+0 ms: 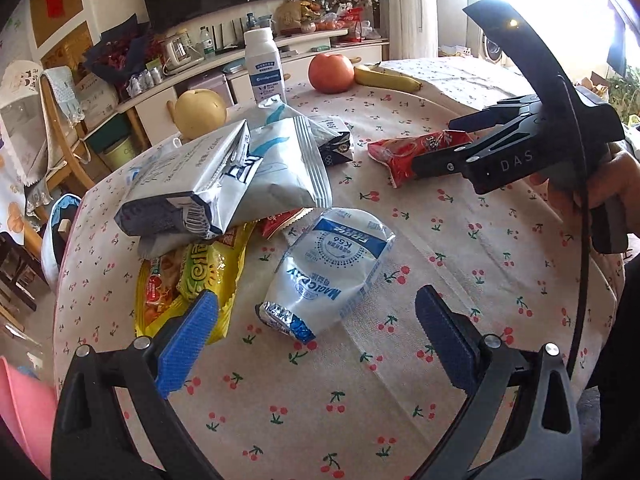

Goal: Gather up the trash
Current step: 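Grasp the white yogurt pouch with the left tool while the right tool grasps the red Tea Talk packet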

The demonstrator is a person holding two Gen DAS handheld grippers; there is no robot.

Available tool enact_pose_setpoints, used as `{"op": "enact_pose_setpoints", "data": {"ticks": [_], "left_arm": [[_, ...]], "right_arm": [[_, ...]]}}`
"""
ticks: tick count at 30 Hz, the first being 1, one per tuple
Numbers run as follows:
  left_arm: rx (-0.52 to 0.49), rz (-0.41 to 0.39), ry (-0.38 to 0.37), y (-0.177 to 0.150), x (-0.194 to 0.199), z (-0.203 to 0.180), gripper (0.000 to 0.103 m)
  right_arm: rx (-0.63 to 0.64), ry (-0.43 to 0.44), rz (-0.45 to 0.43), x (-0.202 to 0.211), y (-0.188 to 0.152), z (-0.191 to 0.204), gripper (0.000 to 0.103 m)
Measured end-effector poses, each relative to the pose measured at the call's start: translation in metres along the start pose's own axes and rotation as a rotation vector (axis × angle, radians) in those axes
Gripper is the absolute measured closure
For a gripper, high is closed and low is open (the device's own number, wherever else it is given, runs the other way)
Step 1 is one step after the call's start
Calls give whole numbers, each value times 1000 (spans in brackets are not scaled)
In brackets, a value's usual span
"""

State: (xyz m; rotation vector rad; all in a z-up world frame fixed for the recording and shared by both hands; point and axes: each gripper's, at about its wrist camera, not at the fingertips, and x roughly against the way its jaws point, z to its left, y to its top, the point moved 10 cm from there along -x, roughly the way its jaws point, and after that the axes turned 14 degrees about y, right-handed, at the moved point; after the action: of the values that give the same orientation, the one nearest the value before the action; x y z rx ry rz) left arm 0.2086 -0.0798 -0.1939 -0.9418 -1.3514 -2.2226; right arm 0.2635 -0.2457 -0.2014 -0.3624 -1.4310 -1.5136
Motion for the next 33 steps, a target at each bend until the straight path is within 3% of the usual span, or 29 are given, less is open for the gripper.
{"op": "enact_pose_setpoints", "data": {"ticks": [10,19,24,27,30,33], "left_arm": [[11,-14,2,14,-14,-2,4],[-15,-4,-64,13,-15,-14,6],[11,-6,-131,11,-7,-16,22],[32,-11,-155,13,-5,-15,27],[23,-27,-110,15,-9,-11,27],[-26,-39,-59,15,-12,-15,27]], "right_arm": [[4,20,21,-8,2,0,10],[30,-2,46,-3,-7,7,42],[33,37,47,-3,-9,18,42],[60,18,51,-8,-6,22,40],[61,-8,53,-14,-3,22,28],[64,-16,42,-16,1,22,26]]}}
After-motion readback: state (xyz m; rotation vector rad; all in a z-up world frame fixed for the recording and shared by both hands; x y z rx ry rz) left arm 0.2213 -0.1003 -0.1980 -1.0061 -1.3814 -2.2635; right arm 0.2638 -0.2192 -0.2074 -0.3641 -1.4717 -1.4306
